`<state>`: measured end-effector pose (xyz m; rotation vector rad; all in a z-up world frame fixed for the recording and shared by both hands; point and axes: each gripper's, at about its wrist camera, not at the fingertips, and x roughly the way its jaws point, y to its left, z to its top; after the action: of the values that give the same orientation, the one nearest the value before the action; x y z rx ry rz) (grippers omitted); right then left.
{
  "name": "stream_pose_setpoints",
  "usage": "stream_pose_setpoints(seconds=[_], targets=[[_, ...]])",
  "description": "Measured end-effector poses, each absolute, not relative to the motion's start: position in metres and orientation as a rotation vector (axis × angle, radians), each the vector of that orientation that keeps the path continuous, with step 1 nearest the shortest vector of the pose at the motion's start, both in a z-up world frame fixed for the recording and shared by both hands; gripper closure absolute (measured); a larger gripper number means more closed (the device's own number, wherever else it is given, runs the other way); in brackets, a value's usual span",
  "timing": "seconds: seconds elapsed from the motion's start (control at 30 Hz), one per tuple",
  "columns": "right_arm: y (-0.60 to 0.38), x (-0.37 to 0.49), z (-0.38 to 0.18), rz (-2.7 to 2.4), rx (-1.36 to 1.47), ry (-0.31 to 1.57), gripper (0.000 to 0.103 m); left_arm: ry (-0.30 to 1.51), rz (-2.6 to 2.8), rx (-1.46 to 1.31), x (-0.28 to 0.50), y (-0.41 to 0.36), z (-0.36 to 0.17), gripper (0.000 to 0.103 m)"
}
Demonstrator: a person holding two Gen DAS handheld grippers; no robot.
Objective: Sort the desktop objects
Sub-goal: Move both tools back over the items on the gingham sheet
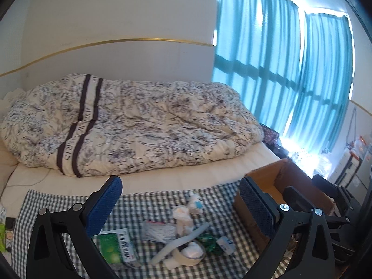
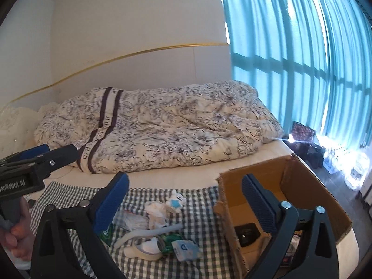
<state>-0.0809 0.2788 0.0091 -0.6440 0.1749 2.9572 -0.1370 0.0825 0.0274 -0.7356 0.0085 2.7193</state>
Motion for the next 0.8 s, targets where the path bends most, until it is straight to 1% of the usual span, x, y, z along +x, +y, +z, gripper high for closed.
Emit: stream_pose_setpoints(seconds=[0.33, 0.57, 0.8], targets=[[0.246, -0.104, -0.002, 3.069, -0.736, 0.136, 0.0, -0.037, 2.815, -0.753, -0.137, 0.042, 0.029, 0.0], [0.206, -0.108, -0.006, 3.11, -0.697, -0.102, 0.0, -0.051, 2.872, -0.785, -0.132, 0.017, 0.023, 0.0], [0.185, -0.115, -0.017, 3.122, -0.729, -0.241, 0.0, -0.08, 2.932, -0.841, -0.132, -0.01, 0.012, 0.0]])
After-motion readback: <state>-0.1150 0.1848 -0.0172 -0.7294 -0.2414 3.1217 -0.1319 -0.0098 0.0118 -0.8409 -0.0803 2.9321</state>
